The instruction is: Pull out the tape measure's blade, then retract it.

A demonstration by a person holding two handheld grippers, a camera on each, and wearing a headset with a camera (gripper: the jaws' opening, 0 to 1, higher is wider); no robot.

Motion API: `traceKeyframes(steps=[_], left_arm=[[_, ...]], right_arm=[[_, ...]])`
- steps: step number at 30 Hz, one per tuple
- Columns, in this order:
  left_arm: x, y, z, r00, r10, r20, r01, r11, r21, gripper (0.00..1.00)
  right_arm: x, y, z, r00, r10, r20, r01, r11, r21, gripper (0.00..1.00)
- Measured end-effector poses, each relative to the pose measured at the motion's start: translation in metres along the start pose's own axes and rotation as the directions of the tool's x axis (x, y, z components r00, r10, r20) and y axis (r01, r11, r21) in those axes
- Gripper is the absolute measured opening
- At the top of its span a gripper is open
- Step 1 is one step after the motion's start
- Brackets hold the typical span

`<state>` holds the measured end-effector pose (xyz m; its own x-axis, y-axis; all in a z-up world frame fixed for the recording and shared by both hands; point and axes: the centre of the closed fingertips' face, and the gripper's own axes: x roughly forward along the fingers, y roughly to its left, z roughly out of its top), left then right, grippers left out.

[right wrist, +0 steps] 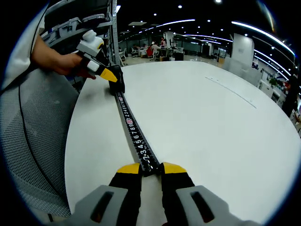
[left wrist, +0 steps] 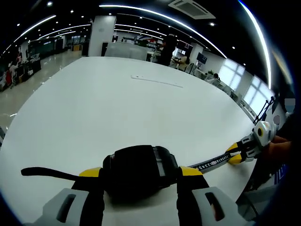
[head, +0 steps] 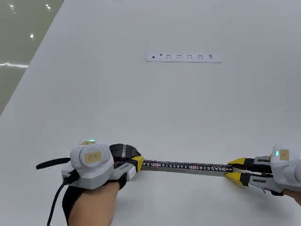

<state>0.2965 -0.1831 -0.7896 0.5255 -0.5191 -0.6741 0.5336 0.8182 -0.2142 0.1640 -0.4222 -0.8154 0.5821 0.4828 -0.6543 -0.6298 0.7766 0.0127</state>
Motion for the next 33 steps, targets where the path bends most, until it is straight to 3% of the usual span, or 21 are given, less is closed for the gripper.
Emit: traceKeyframes(steps=[14,24,33], left_arm=[[0.0,0.001,-0.002,0.9992,0.016,-0.036,-0.015,1.0,0.003,0.57],[0.0,0.001,-0.002,0.9994,0.01,-0.033,-0.01,1.0,-0.004,0.57],[0.0,0.001,-0.002,0.9993,0.0,-0.036,-0.001,1.0,-0.009,0.57]], right_arm=[[0.001,0.001,0.0,0.9999,0.015,-0.003,-0.015,1.0,0.001,0.14],[0.018,0.011,0.016,0.9987,0.051,0.009,-0.051,0.999,-0.006,0.13],[0.029,0.019,0.027,0.9964,0.077,0.036,-0.079,0.996,0.031,0.13]])
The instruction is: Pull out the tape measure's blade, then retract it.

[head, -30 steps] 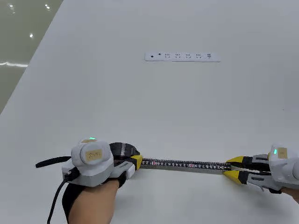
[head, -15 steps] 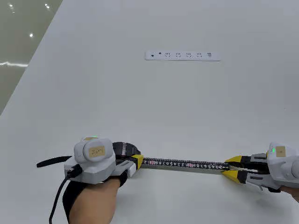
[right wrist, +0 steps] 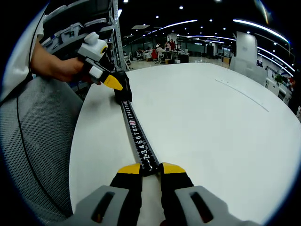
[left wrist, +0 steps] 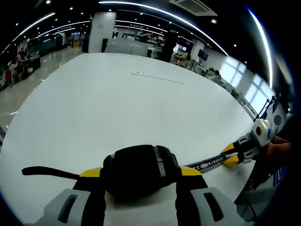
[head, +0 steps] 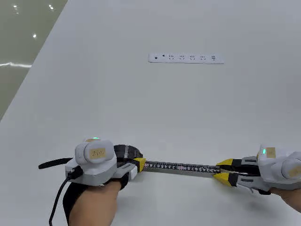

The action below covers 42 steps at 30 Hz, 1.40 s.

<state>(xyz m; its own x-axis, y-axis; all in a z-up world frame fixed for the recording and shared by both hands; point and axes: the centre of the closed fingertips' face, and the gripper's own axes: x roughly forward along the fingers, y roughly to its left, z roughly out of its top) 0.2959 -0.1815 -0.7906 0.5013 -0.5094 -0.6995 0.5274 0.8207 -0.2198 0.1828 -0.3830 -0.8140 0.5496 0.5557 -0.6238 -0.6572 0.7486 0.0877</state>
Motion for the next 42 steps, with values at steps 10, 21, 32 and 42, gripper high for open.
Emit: traceKeyframes(steps=[10,21,32,42], left_arm=[[-0.001,0.0,0.0,1.0,-0.008,-0.004,0.008,1.0,0.001,0.57],[-0.001,0.0,0.0,0.9997,-0.023,-0.009,0.023,1.0,0.003,0.56],[-0.002,0.001,0.0,0.9994,-0.035,-0.005,0.035,0.999,-0.03,0.56],[-0.002,0.001,0.0,0.9989,-0.046,-0.005,0.046,0.998,-0.046,0.57]], right_arm=[[0.022,0.012,0.017,0.9991,0.04,0.014,-0.04,0.999,-0.013,0.12],[0.031,0.022,0.025,0.9976,0.058,0.038,-0.058,0.998,-0.002,0.12],[0.04,0.024,0.04,0.9956,0.071,0.061,-0.071,0.997,0.005,0.12],[0.051,0.028,0.051,0.9926,0.099,0.07,-0.1,0.995,0.013,0.12]])
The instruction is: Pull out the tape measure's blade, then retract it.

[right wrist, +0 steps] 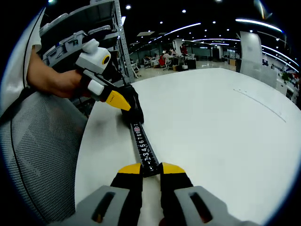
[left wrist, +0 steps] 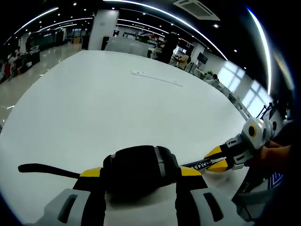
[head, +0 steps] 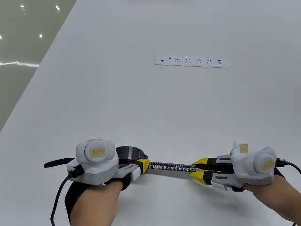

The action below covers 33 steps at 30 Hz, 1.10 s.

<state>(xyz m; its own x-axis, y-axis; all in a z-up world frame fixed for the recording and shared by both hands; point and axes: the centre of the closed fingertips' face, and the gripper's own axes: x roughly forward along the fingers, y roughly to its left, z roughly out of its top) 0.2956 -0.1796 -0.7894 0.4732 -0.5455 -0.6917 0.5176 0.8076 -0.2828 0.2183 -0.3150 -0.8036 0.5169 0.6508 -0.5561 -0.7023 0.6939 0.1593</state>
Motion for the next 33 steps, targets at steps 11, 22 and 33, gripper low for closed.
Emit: traceKeyframes(steps=[11,22,33], left_arm=[[0.0,0.0,0.001,1.0,-0.008,0.002,0.008,1.0,-0.017,0.57],[0.0,-0.001,0.0,1.0,-0.007,0.001,0.007,1.0,0.0,0.57],[0.001,-0.001,-0.001,1.0,0.003,0.002,-0.003,1.0,0.015,0.58]], right_arm=[[0.01,0.001,0.003,0.9999,0.017,0.0,-0.017,1.0,0.007,0.11],[0.012,0.006,0.003,0.9996,0.029,0.002,-0.029,0.999,0.03,0.11],[0.013,0.007,0.0,0.9996,0.026,-0.009,-0.026,1.0,0.017,0.11]])
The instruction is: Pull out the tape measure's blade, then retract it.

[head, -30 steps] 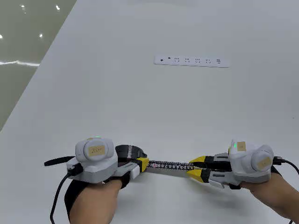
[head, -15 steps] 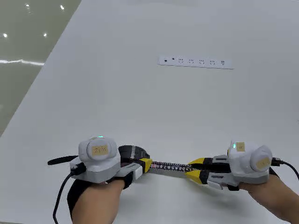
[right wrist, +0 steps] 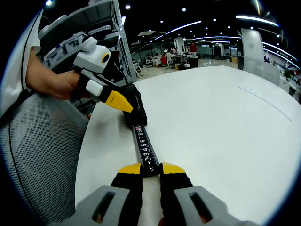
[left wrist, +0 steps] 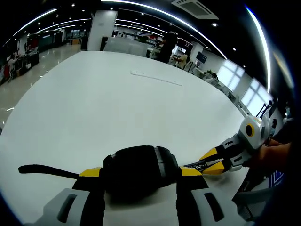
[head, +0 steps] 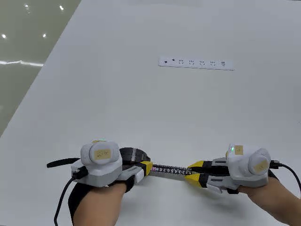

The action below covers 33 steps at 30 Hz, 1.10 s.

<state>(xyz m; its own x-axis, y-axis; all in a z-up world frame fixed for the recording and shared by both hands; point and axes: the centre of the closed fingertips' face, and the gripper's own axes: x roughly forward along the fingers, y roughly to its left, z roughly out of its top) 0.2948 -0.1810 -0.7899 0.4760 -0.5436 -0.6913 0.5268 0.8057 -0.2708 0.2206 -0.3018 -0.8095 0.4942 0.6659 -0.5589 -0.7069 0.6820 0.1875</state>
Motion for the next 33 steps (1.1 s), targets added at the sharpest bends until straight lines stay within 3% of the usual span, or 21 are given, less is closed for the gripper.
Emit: traceKeyframes(steps=[33], left_arm=[[0.0013,-0.0003,0.0004,0.9993,0.033,0.018,-0.034,0.999,0.025,0.6]], right_arm=[[0.0019,0.001,-0.0028,1.0,-0.002,-0.006,0.002,1.0,-0.005,0.11]])
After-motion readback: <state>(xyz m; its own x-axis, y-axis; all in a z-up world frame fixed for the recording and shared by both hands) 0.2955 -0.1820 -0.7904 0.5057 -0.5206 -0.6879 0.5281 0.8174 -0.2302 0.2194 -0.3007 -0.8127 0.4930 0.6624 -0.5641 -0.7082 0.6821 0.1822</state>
